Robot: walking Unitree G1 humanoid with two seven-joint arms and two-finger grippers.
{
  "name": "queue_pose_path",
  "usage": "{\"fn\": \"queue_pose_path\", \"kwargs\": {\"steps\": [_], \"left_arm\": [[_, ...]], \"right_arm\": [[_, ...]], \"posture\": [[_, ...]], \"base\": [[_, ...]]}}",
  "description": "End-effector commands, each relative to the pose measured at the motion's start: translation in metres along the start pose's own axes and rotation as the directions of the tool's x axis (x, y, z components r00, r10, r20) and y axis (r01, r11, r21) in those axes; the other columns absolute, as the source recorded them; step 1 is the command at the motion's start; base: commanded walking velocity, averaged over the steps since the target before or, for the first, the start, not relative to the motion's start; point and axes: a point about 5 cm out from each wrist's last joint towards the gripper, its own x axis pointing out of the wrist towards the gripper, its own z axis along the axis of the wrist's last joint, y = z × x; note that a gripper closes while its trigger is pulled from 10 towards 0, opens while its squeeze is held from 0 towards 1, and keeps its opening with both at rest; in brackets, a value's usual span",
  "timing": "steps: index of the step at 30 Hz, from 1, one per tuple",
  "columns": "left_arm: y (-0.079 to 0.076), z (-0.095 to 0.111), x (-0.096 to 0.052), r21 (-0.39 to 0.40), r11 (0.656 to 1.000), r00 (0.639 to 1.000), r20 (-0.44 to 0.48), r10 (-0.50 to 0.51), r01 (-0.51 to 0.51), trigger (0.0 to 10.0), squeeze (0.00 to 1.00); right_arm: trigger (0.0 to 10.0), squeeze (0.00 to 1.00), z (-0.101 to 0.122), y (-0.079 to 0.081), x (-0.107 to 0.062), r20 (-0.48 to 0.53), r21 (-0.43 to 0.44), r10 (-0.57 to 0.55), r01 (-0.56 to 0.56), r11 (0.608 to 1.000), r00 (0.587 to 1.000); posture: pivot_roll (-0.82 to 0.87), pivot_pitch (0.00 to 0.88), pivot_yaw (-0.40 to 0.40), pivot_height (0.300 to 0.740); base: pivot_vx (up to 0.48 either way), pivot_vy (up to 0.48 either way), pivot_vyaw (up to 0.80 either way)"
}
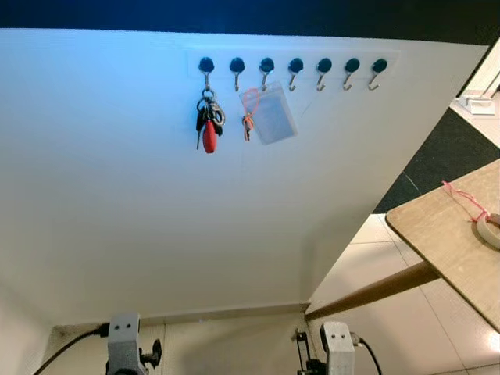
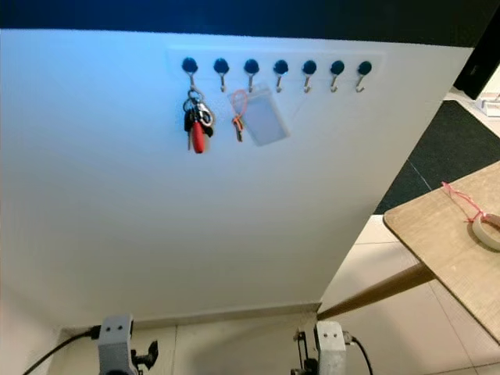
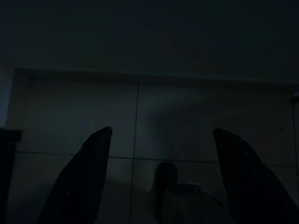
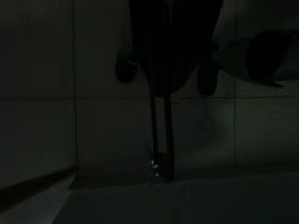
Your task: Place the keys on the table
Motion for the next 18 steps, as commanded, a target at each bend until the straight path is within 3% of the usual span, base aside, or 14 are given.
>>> {"fn": "queue_pose_path", "kwargs": {"steps": [1,13,18], "left_arm": [[-0.001,-0.0065,-0.0027,0.003,1.0,1.0,-0.016,0.003,-0.003,10.0,0.0],[-0.0027,-0.0025,-0.0025,0.02,1.0,1.0,0.02,0.004,-0.004,10.0,0.0],[-0.0034,-0.0007,-0.0032,0.031,0.999,0.999,0.047,0.006,-0.008,10.0,0.0]], "right_arm": [[10.0,0.0,-0.0051,-0.0059,-0.003,-0.016,0.011,-0.02,0.02,1.0,1.0],[10.0,0.0,-0.0032,-0.0051,-0.0023,-0.011,0.01,-0.007,0.007,1.0,1.0],[10.0,0.0,-0.0035,-0.005,-0.0023,-0.015,0.0,-0.004,0.004,1.0,1.0]], "posture": [[0.06,0.065,-0.035,0.74],[0.06,0.066,-0.039,0.74],[0.06,0.064,-0.04,0.74]], "base": [[0.0,0.0,0.0],[0.0,0.0,0.0],[0.0,0.0,-0.69]]}}
